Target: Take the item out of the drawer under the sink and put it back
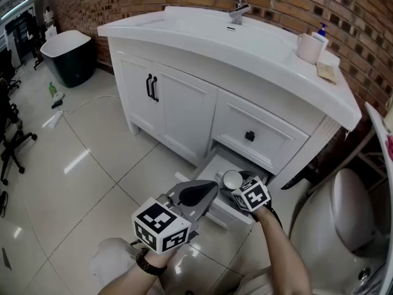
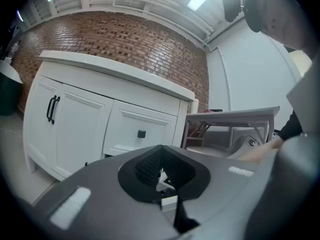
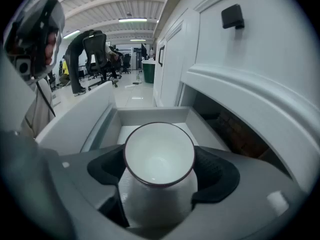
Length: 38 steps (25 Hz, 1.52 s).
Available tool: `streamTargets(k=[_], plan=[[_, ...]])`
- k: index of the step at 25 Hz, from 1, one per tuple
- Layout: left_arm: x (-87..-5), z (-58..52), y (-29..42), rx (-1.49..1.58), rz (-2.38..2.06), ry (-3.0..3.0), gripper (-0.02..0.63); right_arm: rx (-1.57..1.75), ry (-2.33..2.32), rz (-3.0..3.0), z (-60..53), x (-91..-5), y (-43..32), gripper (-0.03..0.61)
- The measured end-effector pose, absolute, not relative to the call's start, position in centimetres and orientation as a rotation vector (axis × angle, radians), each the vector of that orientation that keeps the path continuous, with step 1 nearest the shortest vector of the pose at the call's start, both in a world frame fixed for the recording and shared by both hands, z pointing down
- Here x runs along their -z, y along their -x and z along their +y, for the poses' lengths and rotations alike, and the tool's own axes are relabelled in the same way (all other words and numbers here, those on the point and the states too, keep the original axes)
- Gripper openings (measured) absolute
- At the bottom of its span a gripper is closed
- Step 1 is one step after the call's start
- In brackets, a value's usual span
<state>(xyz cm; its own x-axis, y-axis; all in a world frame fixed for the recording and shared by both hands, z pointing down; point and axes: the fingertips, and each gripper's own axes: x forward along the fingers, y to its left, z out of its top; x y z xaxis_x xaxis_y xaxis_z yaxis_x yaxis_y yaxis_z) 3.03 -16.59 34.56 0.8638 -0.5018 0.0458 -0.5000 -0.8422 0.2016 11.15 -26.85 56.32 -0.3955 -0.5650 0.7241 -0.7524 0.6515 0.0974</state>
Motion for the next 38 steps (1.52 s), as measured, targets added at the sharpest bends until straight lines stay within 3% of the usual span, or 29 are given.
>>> streamTargets(k=[5,14,20,33,38], plan=[[-35.2,-17.4,-3.4,0.005,-0.774,-2.824,0.015,-0.218,-1.017,-2.145,-26.9,-54.2,-10.8,0.396],[-35.8,-18.2,-3.1,-0.015,-0.809,-2.846,0.015,-0.074,-1.273,-2.560,-22.9,-38.8,-12.2,0.396],[-35.6,-18.1,-3.1,-0.040,-0.859,-2.905,0.015,-0.065,-1.336,-2.712,-20.8,-34.2,-13.4,0.396],[-35.8,-17.8,-3.9,-0.037,-0.823,-2.910,0.017,-0.058,-1.300,-2.707,-20.5,-34.5,-13.1,0.394],[-36.2,-17.7,-4.1,-0.068,-0.795,-2.904,0.016,-0.177,-1.197,-2.559,-22.5,-40.7,-12.1,0.394]])
